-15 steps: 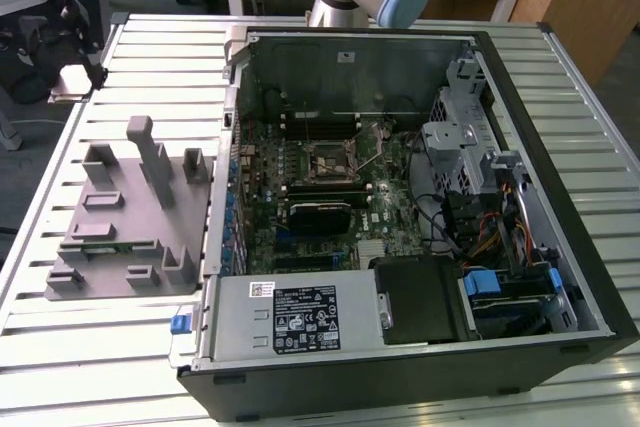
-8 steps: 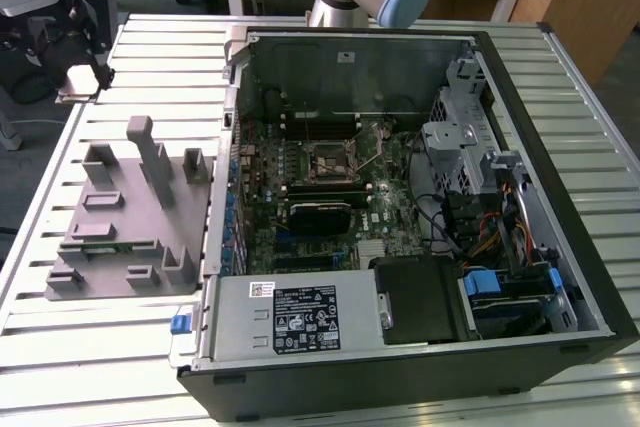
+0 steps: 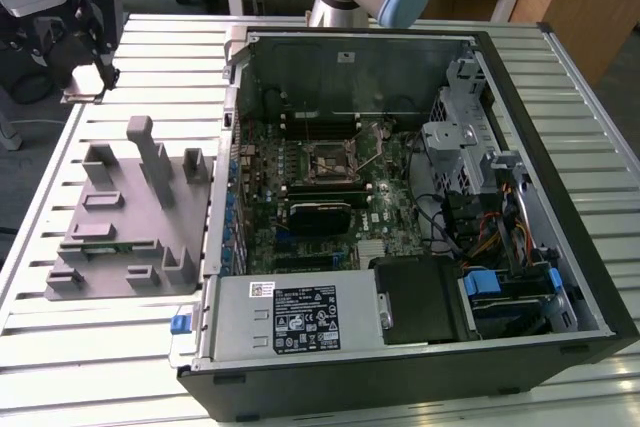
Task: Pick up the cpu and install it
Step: 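Pick up the cpu and move it towards the insertion slot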
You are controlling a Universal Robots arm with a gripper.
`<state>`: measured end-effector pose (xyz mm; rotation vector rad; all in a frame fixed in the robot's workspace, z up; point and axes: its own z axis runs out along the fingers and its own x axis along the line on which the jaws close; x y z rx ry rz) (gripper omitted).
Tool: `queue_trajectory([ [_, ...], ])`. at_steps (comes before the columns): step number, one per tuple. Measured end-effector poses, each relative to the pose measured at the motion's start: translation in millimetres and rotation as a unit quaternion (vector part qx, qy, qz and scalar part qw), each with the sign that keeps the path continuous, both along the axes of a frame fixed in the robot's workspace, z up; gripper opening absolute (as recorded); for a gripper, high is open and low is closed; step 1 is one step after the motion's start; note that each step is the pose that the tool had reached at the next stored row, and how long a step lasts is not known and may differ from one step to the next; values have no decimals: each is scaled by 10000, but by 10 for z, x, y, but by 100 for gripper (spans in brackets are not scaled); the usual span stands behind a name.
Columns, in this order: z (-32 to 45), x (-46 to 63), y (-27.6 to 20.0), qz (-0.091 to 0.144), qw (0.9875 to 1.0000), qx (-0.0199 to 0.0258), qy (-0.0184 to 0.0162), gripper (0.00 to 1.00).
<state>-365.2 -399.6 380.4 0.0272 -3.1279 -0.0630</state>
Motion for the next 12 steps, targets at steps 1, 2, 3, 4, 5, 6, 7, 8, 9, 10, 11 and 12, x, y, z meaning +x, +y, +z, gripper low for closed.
queue_trajectory([
  [1,0,8,0,0,10000,0,0,54],
  [2,0,17,0,0,10000,0,0,54],
  [3,0,24,0,0,10000,0,0,54],
  [4,0,31,0,0,10000,0,0,54],
  [5,0,38,0,0,10000,0,0,54],
  [6,0,43,0,0,10000,0,0,54],
  [7,0,50,0,0,10000,0,0,54],
  [8,0,55,0,0,10000,0,0,54],
  [9,0,61,0,0,10000,0,0,54],
  [10,0,67,0,0,10000,0,0,54],
  [11,0,74,0,0,10000,0,0,54],
  [12,0,79,0,0,10000,0,0,54],
])
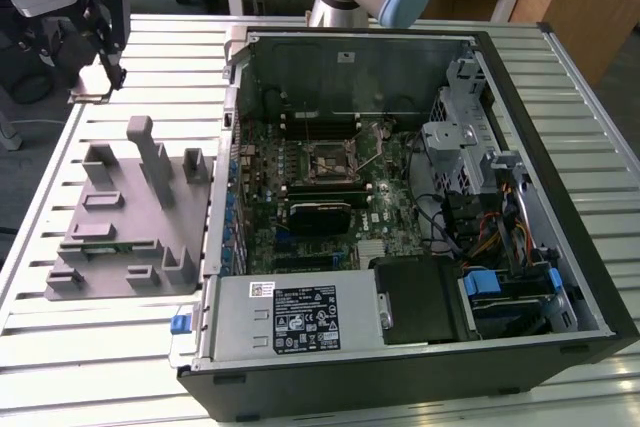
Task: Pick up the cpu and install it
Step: 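Pick up the cpu and move it towards the insertion slot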
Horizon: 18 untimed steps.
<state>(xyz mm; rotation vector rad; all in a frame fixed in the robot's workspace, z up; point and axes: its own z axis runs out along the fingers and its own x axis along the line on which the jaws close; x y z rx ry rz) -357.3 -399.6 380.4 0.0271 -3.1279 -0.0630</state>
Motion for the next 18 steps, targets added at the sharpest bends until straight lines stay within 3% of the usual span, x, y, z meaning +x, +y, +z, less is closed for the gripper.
queue_trajectory([
  [18,0,106,0,0,10000,0,0,54],
])
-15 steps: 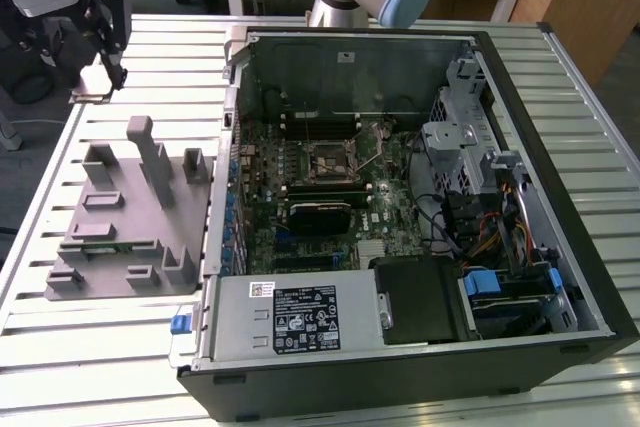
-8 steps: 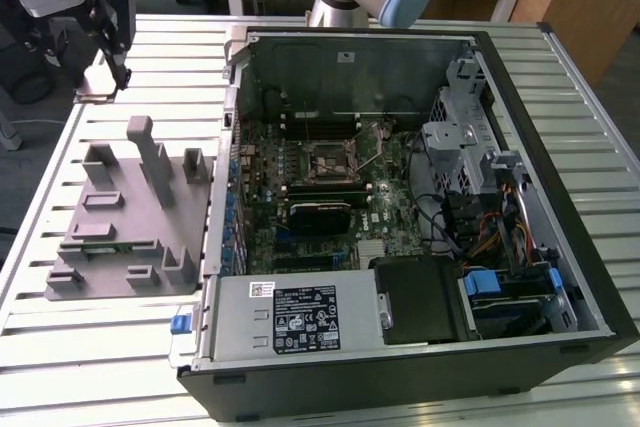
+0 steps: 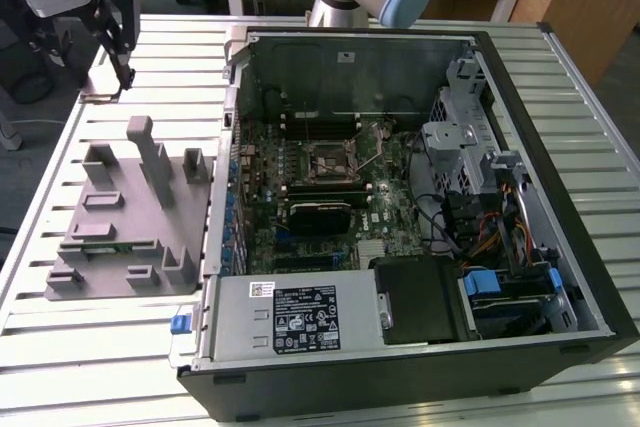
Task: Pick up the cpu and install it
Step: 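Pick up the cpu and move it towards the insertion slot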
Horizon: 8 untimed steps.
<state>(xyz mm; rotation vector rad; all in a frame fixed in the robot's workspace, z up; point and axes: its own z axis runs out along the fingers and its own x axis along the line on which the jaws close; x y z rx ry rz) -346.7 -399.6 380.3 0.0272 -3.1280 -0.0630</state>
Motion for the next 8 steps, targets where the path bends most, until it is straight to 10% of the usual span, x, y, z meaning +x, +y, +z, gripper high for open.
queue_trajectory([
  [8,1,52,0,0,10000,0,0,54],
])
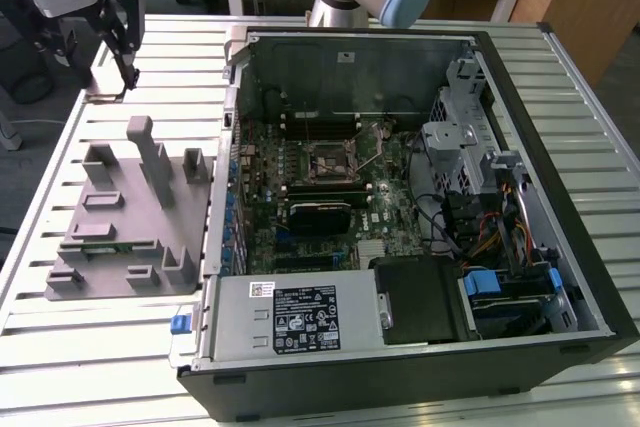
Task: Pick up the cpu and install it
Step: 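Pick up the cpu and move it towards the insertion slot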
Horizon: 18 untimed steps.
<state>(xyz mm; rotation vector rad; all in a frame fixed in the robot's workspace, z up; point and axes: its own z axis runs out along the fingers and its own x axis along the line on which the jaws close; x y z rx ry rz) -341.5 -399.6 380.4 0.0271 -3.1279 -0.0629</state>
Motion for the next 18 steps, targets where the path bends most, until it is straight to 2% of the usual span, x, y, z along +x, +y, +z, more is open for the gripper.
queue_trajectory([
  [18,-1,119,0,0,10000,0,-1,54],
])
